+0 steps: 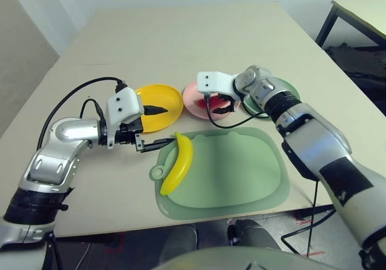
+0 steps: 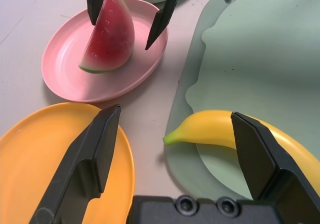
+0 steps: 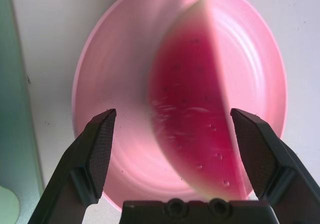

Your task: Place the fruits into color-matched plates.

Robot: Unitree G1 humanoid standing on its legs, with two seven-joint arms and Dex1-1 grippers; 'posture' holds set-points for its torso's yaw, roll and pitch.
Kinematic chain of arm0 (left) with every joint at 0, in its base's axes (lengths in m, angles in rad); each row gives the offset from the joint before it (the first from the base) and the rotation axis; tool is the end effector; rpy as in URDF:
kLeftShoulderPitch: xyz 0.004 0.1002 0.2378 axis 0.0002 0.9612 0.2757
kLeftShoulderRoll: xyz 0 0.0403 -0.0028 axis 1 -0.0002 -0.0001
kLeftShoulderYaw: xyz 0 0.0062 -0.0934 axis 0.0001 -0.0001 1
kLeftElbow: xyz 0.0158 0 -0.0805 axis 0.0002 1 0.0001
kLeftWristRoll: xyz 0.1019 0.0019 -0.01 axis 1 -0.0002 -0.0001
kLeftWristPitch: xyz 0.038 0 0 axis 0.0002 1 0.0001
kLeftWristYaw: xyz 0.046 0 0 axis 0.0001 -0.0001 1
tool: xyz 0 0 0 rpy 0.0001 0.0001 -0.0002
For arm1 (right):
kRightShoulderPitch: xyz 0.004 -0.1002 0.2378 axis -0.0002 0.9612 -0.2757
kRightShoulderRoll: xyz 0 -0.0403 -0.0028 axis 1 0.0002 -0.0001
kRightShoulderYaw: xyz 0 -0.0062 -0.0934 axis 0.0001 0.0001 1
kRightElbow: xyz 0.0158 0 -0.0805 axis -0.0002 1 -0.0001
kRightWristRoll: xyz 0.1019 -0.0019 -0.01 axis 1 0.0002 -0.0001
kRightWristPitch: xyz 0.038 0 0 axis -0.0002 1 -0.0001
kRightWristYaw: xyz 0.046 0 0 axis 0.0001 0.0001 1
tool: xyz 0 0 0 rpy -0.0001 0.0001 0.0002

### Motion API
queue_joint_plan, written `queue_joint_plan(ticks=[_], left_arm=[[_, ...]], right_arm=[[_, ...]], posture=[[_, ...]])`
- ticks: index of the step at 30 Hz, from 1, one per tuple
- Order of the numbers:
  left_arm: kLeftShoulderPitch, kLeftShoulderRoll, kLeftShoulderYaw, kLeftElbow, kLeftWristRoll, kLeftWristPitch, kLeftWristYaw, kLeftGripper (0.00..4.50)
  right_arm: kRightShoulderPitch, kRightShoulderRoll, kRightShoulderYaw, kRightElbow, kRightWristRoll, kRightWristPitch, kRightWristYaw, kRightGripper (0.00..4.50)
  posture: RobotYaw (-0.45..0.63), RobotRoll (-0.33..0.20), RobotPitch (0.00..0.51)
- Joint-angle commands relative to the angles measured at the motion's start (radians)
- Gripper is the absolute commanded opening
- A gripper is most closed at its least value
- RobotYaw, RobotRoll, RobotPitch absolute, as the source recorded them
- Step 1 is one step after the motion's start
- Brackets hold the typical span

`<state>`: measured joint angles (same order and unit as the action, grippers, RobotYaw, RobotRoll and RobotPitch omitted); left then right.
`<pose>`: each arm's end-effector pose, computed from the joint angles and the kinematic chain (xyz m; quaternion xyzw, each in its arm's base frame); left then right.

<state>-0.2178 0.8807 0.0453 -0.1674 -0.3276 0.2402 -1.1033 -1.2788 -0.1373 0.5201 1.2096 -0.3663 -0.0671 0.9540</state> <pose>0.2307 0.2622 0.1866 0.2730 0.0798 -0.4991 0.8186 0.3639 -0.0712 0.1879 -0.4924 0.1575 0.5299 0.6722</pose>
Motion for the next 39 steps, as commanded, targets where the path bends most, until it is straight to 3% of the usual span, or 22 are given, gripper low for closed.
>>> queue_joint_plan(ticks=[1, 5, 10, 13, 15, 18, 22, 26, 30, 34, 39], left_arm=[[-0.004, 0.002, -0.013, 0.01, 0.017, -0.026, -0.013, 4.5], [0.005, 0.018, -0.002, 0.026, 0.048, -0.128, -0.039, 4.5], [0.017, 0.046, -0.005, 0.075, 0.098, -0.256, -0.066, 4.5], [0.014, 0.049, -0.007, 0.092, 0.108, -0.323, -0.08, 4.5], [0.007, 0.048, -0.006, 0.102, 0.109, -0.37, -0.091, 4.5], [-0.04, 0.053, 0.002, 0.107, 0.095, -0.397, -0.105, 4.5], [-0.082, 0.073, -0.001, 0.126, 0.099, -0.423, -0.133, 4.5], [-0.102, 0.076, -0.01, 0.13, 0.097, -0.425, -0.147, 4.5], [-0.117, 0.07, -0.031, 0.13, 0.107, -0.43, -0.16, 4.5], [-0.144, 0.074, -0.056, 0.146, 0.123, -0.45, -0.18, 4.5], [-0.264, 0.07, -0.142, 0.239, 0.2, -0.537, -0.244, 4.5]], right_arm=[[-0.004, -0.027, -0.041, -0.065, 0.027, -0.002, 0.074, 4.46], [0.076, -0.114, -0.109, -0.355, 0.142, 0.144, 0.291, 4.46], [0.316, -0.248, -0.228, -0.818, 0.344, 0.442, 0.425, 4.46], [0.497, -0.315, -0.307, -1.075, 0.465, 0.63, 0.415, 4.46], [0.561, -0.322, -0.345, -1.191, 0.528, 0.74, 0.372, 4.46], [0.711, -0.256, -0.462, -1.372, 0.618, 0.839, 0.209, 4.46], [0.924, -0.262, -0.461, -1.585, 0.658, 0.772, 0.138, 4.46], [1.033, -0.236, -0.463, -1.679, 0.695, 0.75, 0.043, 4.46], [1.108, -0.198, -0.483, -1.637, 0.706, 0.616, -0.017, 4.46], [1.2, -0.201, -0.472, -1.539, 0.684, 0.355, 0.015, 4.46], [1.267, -0.209, -0.443, -1.356, 0.653, 0.058, 0.078, 4.46]], posture=[[0.08, 0.0, 0.035], [0.09, 0.0, 0.035], [0.11, 0.0, 0.035], [0.11, 0.0, 0.033], [0.1, 0.0, 0.031], [0.1, 0.0, 0.031], [0.09, 0.0, 0.028], [0.08, 0.0, 0.023], [0.08, 0.0, 0.018], [0.08, 0.0, 0.015], [0.1, 0.0, 0.008]])
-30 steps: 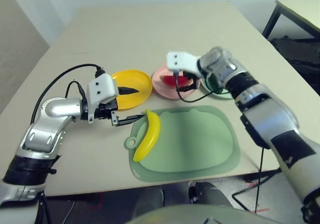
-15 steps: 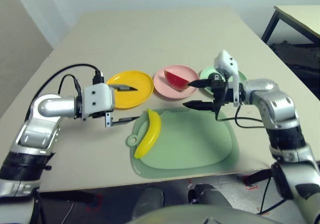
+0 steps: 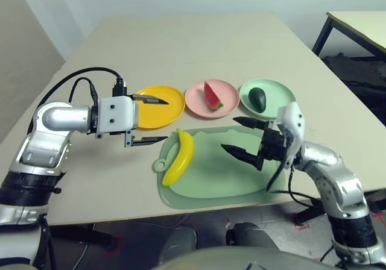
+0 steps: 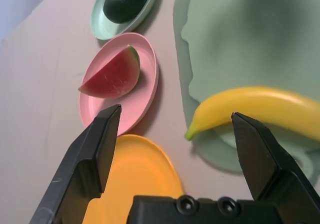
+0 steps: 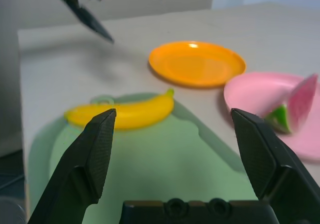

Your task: Place the fruits into color-matched plates.

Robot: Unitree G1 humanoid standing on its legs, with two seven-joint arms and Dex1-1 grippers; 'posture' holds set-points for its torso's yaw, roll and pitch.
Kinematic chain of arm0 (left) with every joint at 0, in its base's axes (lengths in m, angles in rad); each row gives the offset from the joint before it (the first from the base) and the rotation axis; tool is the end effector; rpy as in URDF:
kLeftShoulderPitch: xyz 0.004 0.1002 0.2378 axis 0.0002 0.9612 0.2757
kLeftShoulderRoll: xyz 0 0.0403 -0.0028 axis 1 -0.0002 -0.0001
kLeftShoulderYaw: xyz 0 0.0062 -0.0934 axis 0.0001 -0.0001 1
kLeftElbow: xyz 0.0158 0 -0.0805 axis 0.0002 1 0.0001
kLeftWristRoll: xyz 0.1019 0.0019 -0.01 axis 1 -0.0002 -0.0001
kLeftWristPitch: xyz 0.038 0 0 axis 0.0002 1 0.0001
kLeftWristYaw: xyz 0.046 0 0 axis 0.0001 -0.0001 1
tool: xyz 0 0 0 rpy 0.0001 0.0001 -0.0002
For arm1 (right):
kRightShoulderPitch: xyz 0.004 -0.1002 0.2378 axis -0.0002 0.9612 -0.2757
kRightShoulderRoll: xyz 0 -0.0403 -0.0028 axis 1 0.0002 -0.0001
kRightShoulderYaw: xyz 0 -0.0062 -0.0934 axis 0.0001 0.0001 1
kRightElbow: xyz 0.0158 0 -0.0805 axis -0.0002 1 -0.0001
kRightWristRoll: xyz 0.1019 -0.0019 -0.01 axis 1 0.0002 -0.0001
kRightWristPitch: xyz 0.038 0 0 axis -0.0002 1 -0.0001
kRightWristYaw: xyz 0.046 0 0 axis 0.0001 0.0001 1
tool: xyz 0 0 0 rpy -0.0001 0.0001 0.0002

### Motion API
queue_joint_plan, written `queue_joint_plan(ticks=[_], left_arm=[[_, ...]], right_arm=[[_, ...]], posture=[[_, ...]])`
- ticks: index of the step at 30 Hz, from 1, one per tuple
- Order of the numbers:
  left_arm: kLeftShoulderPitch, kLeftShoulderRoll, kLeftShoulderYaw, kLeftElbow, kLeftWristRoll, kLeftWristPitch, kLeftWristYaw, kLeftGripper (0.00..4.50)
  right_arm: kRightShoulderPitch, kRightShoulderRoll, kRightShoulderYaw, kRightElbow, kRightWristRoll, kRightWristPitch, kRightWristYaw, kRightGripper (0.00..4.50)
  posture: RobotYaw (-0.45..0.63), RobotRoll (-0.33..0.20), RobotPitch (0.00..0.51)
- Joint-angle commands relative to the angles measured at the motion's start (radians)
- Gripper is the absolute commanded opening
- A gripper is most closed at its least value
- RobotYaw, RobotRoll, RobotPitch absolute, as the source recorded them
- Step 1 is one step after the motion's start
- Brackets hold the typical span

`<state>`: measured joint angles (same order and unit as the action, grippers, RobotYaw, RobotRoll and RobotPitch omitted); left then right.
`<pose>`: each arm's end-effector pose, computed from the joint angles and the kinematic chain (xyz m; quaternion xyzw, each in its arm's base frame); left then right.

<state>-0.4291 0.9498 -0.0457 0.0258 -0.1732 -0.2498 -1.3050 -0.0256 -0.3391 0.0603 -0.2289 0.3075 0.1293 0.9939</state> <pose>0.2494 0.2585 0.2258 0.4785 -0.0127 -0.5611 0.6753 0.2077 -0.1826 0.0994 -0.0373 -0.0328 0.5341 0.8440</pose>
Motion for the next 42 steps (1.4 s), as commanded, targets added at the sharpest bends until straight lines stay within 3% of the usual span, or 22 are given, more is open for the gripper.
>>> queue_joint_plan(ticks=[1, 7, 12, 19, 27, 31, 42], left_arm=[[-0.081, -0.002, -0.07, 0.063, 0.055, -0.061, -0.059, 4.5], [-0.237, -0.029, -0.192, 0.186, 0.1, -0.178, -0.2, 4.5], [-0.343, -0.079, -0.308, 0.267, 0.132, -0.26, -0.304, 4.5], [-0.461, -0.14, -0.504, 0.412, 0.207, -0.415, -0.309, 4.5], [-0.486, -0.224, -0.582, 0.49, 0.301, -0.506, -0.308, 4.5], [-0.484, -0.264, -0.587, 0.533, 0.4, -0.566, -0.231, 4.5], [-0.382, -0.266, -0.615, 0.454, 0.461, -0.531, -0.196, 4.5]], right_arm=[[0.019, -0.012, 0.022, 0.122, -0.024, -0.184, 0.055, 4.46], [0.048, -0.062, 0.069, 0.3, -0.019, -0.398, 0.195, 4.46], [0.053, -0.073, 0.077, 0.358, -0.016, -0.45, 0.207, 4.46], [0.092, -0.062, 0.089, 0.335, 0.003, -0.466, 0.189, 4.46], [0.103, -0.072, 0.081, 0.324, 0.02, -0.466, 0.181, 4.46], [0.118, -0.068, 0.083, 0.312, 0.023, -0.456, 0.159, 4.46], [0.138, -0.068, 0.083, 0.263, 0.027, -0.409, 0.107, 4.46]], posture=[[0.1, 0.0, 0.007], [0.08, 0.0, 0.002], [0.07, 0.0, 0.002], [0.03, 0.0, 0.002], [0.01, 0.0, 0.003], [0.01, 0.0, 0.005], [0.0, 0.0, 0.009]])
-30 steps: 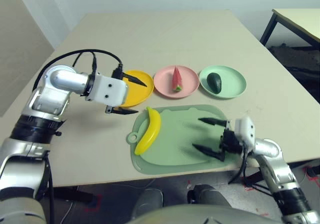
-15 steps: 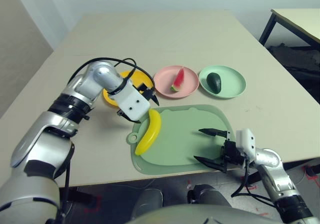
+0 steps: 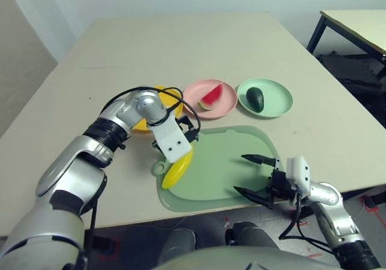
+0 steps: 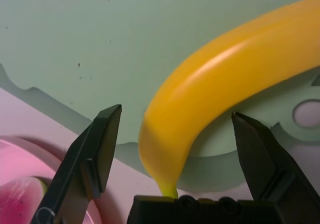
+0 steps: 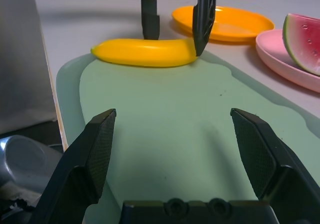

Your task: Place the fruits into color-matched plates.

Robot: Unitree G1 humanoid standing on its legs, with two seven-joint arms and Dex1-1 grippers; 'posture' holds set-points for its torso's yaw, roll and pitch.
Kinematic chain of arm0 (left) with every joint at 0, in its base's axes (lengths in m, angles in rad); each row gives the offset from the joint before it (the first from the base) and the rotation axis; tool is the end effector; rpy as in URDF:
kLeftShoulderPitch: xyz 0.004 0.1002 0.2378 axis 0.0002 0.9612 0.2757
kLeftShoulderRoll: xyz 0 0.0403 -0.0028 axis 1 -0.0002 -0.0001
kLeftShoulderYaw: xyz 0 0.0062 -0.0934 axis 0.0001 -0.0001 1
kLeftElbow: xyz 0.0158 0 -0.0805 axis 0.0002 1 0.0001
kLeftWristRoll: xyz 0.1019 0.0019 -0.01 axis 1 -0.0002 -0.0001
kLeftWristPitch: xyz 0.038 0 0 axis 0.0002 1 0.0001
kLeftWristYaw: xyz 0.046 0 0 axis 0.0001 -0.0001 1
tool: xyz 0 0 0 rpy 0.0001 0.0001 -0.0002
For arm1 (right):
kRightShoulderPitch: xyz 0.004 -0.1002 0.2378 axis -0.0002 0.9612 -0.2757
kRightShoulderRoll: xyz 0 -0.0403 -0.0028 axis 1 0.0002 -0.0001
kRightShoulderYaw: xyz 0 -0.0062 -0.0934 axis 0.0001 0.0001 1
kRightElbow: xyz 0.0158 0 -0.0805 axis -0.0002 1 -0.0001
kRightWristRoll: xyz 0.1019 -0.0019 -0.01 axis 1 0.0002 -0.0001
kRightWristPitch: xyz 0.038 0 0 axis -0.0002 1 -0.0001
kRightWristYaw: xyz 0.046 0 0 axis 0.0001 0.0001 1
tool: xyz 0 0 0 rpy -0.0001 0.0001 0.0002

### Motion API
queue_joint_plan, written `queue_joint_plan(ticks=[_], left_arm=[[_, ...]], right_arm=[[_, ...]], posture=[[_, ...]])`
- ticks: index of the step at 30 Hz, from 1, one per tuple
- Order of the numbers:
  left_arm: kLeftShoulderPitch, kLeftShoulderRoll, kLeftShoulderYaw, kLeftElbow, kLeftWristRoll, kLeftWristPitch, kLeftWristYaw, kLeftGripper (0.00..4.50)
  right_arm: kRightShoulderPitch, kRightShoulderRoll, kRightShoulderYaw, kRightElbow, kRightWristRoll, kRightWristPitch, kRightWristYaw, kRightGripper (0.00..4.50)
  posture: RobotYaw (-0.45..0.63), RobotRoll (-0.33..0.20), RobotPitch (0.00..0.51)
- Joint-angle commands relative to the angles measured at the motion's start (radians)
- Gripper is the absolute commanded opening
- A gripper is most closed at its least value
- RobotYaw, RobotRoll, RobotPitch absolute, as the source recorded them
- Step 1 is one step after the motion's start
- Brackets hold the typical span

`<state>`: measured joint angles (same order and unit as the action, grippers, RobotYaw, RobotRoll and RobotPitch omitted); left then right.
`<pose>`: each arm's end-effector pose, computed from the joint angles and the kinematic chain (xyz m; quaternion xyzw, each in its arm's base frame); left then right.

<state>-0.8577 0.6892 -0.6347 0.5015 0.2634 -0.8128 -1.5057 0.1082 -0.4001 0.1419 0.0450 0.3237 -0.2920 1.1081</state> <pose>0.3007 0.1558 0.1772 0.6340 0.0326 -0.7209 0.2779 0.1804 -0.2013 0.0438 -0.0494 -0.0248 0.5674 0.8216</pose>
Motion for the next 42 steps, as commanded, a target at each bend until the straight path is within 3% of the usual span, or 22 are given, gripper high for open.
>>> queue_joint_plan(ticks=[1, 3, 6, 13, 19, 23, 26, 29, 36, 42], left_arm=[[0.053, -0.005, -0.026, -0.031, 0.026, 0.044, 0.006, 4.5], [0.063, -0.005, -0.023, -0.05, 0.028, 0.074, 0.003, 4.5], [0.085, 0.01, -0.018, -0.088, 0.001, 0.126, -0.026, 3.93], [0.104, 0.062, 0.016, -0.14, -0.054, 0.224, -0.081, 1.65], [0.084, 0.117, 0.062, -0.185, -0.155, 0.321, -0.107, 1.62], [0.048, 0.209, 0.076, -0.278, -0.294, 0.469, -0.109, 1.62], [0.017, 0.291, 0.074, -0.29, -0.332, 0.499, -0.109, 1.62], [-0.021, 0.316, 0.094, -0.22, -0.311, 0.469, -0.109, 1.62], [-0.154, 0.226, 0.185, 0.096, -0.18, 0.451, 0.005, 1.62], [-0.243, 0.18, 0.167, 0.366, -0.008, 0.352, 0.167, 1.62]], right_arm=[[0.004, -0.008, 0.001, -0.013, 0.012, 0.014, -0.008, 4.46], [0.005, -0.011, -0.001, -0.014, 0.012, 0.015, -0.009, 4.46], [0.007, -0.014, -0.001, -0.013, 0.012, 0.014, -0.01, 4.5], [0.006, -0.02, 0.0, -0.01, 0.011, -0.001, -0.006, 4.5], [0.016, -0.022, 0.002, -0.016, 0.017, -0.008, -0.004, 4.5], [0.028, -0.021, 0.0, -0.032, 0.026, 0.0, -0.012, 4.5], [0.034, -0.019, -0.004, -0.046, 0.034, 0.009, -0.022, 4.5], [0.034, -0.013, -0.006, -0.053, 0.032, 0.018, -0.043, 4.5], [0.04, -0.001, -0.014, -0.108, -0.005, 0.072, -0.166, 4.5], [0.079, 0.031, -0.039, -0.191, -0.072, 0.158, -0.361, 4.5]], posture=[[0.0, 0.0, 0.009], [0.0, 0.0, 0.009], [0.0, 0.0, 0.009], [0.0, 0.0, 0.006], [0.01, 0.0, 0.001], [0.02, 0.0, 0.0], [0.02, 0.0, 0.0], [0.04, 0.0, 0.0], [0.06, 0.0, 0.0], [0.04, 0.0, 0.001]])
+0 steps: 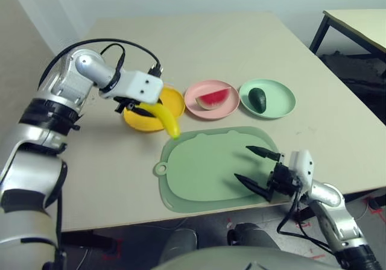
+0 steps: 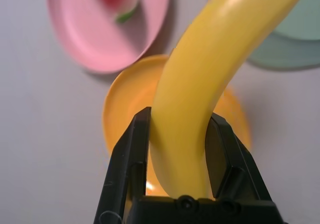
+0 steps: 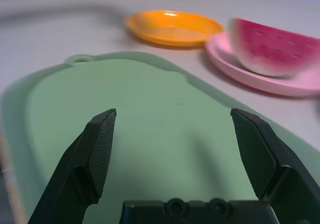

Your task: Place the fruits into color-matched plates.

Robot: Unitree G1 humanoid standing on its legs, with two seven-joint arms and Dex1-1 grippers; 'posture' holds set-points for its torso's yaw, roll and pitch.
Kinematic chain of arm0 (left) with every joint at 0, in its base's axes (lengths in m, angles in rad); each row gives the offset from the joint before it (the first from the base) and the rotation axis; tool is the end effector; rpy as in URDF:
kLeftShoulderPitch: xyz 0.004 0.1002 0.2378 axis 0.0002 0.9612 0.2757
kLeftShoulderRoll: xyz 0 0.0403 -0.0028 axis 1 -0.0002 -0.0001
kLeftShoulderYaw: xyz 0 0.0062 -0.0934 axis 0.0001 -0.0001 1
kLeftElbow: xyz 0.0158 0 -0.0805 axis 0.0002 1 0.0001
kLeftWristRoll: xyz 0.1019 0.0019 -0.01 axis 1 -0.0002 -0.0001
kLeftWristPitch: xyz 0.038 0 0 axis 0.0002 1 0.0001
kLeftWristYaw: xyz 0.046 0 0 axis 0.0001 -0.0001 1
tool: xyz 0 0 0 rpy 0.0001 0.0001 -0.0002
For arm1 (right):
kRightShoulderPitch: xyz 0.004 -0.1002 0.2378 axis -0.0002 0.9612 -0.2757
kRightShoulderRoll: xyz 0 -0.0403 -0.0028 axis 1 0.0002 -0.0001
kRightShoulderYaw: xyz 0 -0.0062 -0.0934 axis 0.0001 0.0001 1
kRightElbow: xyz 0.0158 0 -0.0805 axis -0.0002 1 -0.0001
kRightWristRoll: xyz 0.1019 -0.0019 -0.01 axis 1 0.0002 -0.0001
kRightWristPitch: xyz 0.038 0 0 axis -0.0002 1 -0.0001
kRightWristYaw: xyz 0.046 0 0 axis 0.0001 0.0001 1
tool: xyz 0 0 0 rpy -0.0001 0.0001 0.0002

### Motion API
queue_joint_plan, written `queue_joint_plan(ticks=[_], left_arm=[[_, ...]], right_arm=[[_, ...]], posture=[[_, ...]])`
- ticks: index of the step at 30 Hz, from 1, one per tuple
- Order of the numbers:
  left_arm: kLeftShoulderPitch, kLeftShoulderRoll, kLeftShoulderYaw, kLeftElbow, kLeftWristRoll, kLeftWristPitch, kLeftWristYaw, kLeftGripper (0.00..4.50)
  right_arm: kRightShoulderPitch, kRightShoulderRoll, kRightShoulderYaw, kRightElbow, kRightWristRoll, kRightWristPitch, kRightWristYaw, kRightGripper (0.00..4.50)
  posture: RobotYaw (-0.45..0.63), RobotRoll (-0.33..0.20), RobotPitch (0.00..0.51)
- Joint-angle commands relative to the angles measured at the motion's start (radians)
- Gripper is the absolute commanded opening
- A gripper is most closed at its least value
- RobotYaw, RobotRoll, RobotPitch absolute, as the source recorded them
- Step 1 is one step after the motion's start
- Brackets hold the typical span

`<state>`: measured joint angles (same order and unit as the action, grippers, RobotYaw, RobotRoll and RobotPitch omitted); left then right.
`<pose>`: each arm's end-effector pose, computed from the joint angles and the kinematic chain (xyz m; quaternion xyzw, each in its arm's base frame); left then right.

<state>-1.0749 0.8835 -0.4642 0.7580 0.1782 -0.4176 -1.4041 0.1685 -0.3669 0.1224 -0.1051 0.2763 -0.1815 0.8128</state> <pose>0.3252 0.2511 0.2622 0.5901 0.1679 -0.5284 0.5868 0.1717 -0.1920 0.0541 -0.0444 -0.0237 0.4472 0.8930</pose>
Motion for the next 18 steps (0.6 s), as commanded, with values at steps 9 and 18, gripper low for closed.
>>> queue_joint_plan(ticks=[9, 18], left_arm=[[-0.064, -0.061, -0.029, 0.426, 0.272, -0.096, 0.362, 1.62], [-0.069, -0.145, -0.009, 0.537, 0.32, -0.039, 0.502, 1.62]], right_arm=[[0.05, 0.027, -0.024, -0.092, -0.008, 0.077, -0.141, 4.5], [0.042, 0.029, -0.021, -0.074, 0.015, 0.065, -0.118, 4.5]], posture=[[0.02, 0.0, 0.003], [0.02, 0.0, 0.002]])
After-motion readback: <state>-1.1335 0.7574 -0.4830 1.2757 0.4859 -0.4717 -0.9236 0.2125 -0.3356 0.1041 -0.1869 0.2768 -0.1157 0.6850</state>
